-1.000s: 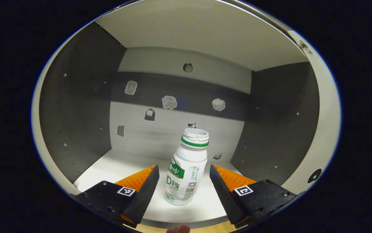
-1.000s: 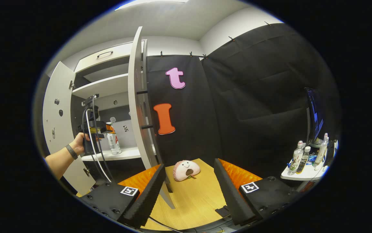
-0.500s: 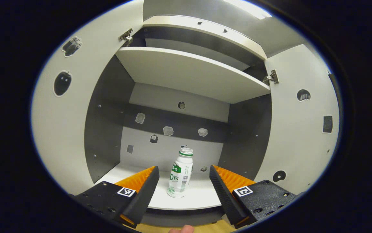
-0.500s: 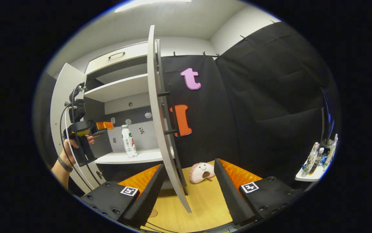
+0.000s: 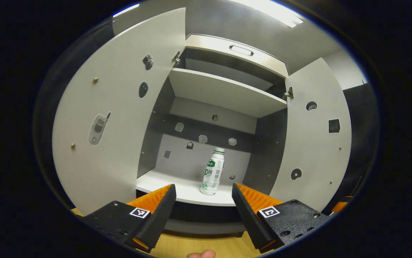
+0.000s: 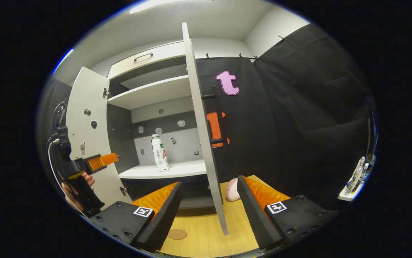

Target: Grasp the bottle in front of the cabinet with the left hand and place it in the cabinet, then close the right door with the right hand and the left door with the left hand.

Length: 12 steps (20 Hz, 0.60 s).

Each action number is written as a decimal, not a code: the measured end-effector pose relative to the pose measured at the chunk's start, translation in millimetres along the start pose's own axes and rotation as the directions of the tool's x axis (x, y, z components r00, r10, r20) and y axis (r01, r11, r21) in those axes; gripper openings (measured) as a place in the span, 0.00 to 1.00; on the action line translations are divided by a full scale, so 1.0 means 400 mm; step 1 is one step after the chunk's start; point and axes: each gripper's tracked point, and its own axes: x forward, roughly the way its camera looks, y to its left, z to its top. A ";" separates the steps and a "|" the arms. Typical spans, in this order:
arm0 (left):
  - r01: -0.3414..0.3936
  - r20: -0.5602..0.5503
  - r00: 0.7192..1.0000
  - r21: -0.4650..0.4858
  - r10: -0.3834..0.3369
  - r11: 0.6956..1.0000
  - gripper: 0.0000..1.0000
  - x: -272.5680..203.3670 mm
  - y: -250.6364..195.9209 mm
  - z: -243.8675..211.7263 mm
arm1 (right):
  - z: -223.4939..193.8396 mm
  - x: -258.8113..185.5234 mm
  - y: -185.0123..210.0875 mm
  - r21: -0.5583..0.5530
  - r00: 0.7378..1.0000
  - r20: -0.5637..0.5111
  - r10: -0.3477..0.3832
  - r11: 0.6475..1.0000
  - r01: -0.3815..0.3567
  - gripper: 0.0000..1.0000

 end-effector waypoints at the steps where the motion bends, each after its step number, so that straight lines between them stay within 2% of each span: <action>1: -0.021 -0.007 1.000 0.003 0.021 1.000 0.95 -0.027 0.019 -0.019 | -0.003 0.004 0.008 -0.002 1.000 -0.003 0.007 1.000 -0.007 0.99; 8: -0.108 -0.017 0.994 0.011 0.108 0.994 0.95 -0.170 0.084 -0.111 | -0.057 0.024 0.035 -0.001 0.997 -0.068 0.037 0.999 -0.037 1.00; 11: -0.091 -0.029 0.996 -0.032 0.090 0.995 0.95 -0.197 0.054 -0.128 | -0.038 0.018 0.035 0.012 0.996 -0.068 0.063 0.998 -0.063 0.99; 12: -0.084 -0.030 0.996 -0.045 0.083 0.995 0.95 -0.200 0.047 -0.129 | -0.010 0.019 0.012 0.023 0.998 -0.049 0.047 0.999 -0.046 0.99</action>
